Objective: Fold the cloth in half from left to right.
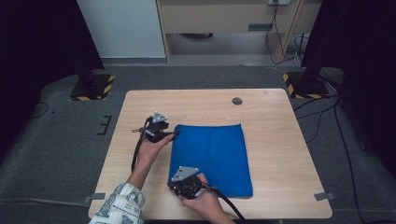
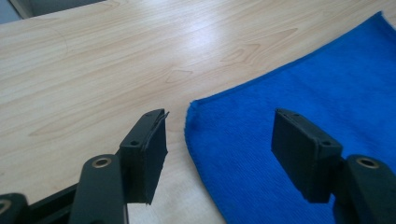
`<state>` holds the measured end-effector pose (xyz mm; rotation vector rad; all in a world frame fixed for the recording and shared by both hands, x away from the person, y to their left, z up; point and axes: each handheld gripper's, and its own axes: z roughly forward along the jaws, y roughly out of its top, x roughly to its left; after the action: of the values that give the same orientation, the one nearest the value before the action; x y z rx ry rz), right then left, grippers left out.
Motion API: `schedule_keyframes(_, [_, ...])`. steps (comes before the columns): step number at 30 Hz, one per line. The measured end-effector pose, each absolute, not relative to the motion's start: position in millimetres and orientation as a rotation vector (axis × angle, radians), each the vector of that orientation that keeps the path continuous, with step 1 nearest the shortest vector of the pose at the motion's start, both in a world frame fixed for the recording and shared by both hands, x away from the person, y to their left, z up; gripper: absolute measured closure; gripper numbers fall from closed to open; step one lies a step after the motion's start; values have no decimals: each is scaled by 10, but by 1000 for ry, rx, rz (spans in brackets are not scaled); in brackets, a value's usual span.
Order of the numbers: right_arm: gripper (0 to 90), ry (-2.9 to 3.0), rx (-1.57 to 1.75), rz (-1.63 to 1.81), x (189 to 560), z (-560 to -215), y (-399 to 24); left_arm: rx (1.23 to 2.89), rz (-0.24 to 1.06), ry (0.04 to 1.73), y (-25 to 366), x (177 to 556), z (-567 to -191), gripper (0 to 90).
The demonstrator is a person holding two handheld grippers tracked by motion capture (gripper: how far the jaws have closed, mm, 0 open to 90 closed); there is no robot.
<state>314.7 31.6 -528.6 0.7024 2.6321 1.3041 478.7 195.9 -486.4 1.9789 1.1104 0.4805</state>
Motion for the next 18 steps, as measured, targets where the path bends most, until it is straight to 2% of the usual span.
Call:
schedule_keyframes(12, [849, 2632, 703, 1294, 3147, -5277, 354, 1978, 467, 1111, 1985, 5048, -5073, 462])
schedule_keyframes(18, [851, 2634, 690, 1301, 3111, -5260, 365, 2003, 468, 1113, 1927, 5095, -5137, 489])
